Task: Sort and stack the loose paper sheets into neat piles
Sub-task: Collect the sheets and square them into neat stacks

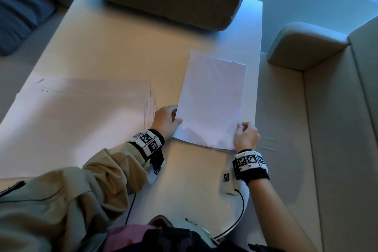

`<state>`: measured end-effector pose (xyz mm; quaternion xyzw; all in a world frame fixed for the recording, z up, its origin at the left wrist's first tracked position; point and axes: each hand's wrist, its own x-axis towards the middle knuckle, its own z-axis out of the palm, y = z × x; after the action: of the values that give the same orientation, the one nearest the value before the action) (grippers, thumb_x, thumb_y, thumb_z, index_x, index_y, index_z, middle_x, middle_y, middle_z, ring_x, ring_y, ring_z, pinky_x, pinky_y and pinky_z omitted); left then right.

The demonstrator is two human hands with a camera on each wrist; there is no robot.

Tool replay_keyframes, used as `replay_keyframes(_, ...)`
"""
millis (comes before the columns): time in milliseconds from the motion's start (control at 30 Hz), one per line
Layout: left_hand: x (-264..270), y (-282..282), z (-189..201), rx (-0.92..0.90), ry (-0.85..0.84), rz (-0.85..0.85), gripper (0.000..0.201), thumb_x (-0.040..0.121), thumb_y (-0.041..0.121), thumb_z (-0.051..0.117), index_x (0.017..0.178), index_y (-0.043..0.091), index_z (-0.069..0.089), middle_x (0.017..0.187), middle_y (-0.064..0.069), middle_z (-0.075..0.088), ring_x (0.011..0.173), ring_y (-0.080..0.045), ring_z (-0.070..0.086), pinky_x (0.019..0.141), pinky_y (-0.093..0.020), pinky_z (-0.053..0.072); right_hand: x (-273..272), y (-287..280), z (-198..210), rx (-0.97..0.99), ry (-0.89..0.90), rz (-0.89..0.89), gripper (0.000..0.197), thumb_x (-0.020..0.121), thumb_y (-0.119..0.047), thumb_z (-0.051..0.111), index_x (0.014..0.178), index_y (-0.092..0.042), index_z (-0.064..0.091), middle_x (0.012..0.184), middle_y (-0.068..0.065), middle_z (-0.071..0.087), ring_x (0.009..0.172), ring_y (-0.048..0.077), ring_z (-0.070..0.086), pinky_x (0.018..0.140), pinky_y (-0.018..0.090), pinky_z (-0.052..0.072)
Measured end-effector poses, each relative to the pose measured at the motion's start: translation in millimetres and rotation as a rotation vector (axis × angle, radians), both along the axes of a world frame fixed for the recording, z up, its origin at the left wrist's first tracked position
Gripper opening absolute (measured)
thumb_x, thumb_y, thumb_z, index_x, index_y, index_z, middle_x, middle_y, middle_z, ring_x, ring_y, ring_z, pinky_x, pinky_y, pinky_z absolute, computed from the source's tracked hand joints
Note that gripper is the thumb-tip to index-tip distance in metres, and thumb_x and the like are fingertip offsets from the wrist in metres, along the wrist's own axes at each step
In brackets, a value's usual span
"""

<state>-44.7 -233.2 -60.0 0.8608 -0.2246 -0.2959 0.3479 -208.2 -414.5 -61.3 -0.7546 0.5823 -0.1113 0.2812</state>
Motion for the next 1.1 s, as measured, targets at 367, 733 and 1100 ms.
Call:
replay_keyframes(367, -4.5, -0.5, -5.4, 0.002, -0.046, 0.026, 0.045, 0.085, 0.016, 0.064, 0.130, 0.018, 0.056, 0.113, -0.010, 0.053, 0.108, -0.024, 0.050, 0.093, -0.022, 0.035, -1.4, -0.4, -4.5, -0.025, 0.007, 0.030, 0.020, 0.095, -0.014, 0.049, 0.104, 0.002, 0.059, 0.102, 0.020, 0.066, 0.097, 0.037, 0.059, 0.084, 0.035, 0.041)
replay_keyframes(733, -0.3, -3.2, 2.6, 0.016, -0.014, 0.030, 0.053, 0.091, 0.015, 0.054, 0.139, -0.001, 0.036, 0.138, -0.023, 0.041, 0.128, -0.034, 0.038, 0.105, -0.033, 0.030, -0.2, -2.2, 1.3, 0.028, 0.112, 0.005, 0.026, 0.089, -0.011, 0.050, 0.110, 0.003, 0.057, 0.117, 0.024, 0.054, 0.105, 0.039, 0.054, 0.090, 0.034, 0.038)
replay_keyframes(1100, 14.2, -14.4, 9.5, -0.046, 0.090, 0.033, 0.052, 0.095, 0.013, 0.045, 0.142, 0.001, 0.027, 0.142, -0.012, 0.045, 0.129, -0.029, 0.045, 0.106, -0.033, 0.037, 11.4, -20.4, 11.3, 0.105, 0.081, -0.022, 0.027, 0.090, -0.015, 0.051, 0.106, 0.001, 0.067, 0.115, 0.023, 0.063, 0.112, 0.036, 0.055, 0.096, 0.031, 0.039)
